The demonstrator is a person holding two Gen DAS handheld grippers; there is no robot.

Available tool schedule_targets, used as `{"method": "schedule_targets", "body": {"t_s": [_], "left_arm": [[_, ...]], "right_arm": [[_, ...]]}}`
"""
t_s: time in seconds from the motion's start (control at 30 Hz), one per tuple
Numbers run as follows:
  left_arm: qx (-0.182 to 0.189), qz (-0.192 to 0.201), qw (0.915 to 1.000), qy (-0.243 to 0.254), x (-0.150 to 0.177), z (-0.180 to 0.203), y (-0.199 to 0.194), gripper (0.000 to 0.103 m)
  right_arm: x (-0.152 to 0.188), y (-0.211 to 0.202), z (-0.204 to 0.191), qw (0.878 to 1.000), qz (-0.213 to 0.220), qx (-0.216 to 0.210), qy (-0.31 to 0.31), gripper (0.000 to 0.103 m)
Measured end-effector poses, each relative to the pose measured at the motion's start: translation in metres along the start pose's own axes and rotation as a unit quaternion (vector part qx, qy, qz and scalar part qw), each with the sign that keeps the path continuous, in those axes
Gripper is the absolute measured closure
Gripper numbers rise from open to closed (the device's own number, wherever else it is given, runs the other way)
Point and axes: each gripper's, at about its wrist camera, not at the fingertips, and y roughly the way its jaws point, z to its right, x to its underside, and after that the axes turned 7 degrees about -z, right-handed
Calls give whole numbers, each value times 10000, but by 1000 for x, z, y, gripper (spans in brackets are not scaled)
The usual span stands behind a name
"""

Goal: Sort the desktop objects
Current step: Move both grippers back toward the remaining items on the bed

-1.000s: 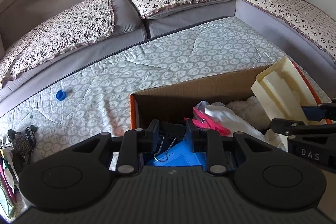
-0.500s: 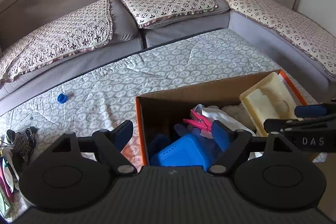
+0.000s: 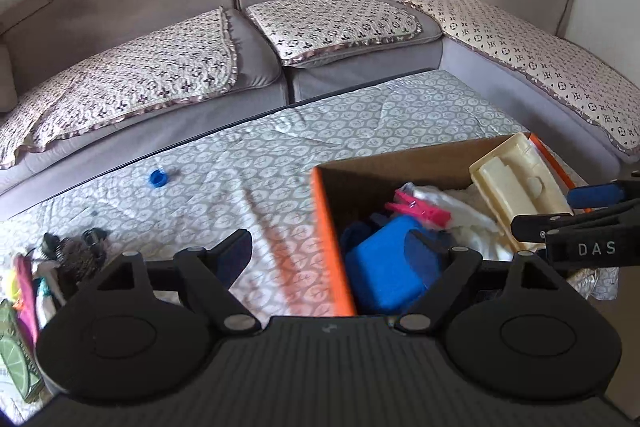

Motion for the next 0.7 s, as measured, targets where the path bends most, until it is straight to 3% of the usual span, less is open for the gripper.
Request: {"method": "schedule_targets", "body": {"t_s": [0.4,0.7], "left_arm": [[-311,221,9982,-458,41,-53,-43,13],[-1012,324,9865,-1249,93,-128,-79,10]], "right_arm": [[10,-21,-106,9959,221,-167,-866,28],[43,-35,-197,9876,664,-455,-1345,26]]}}
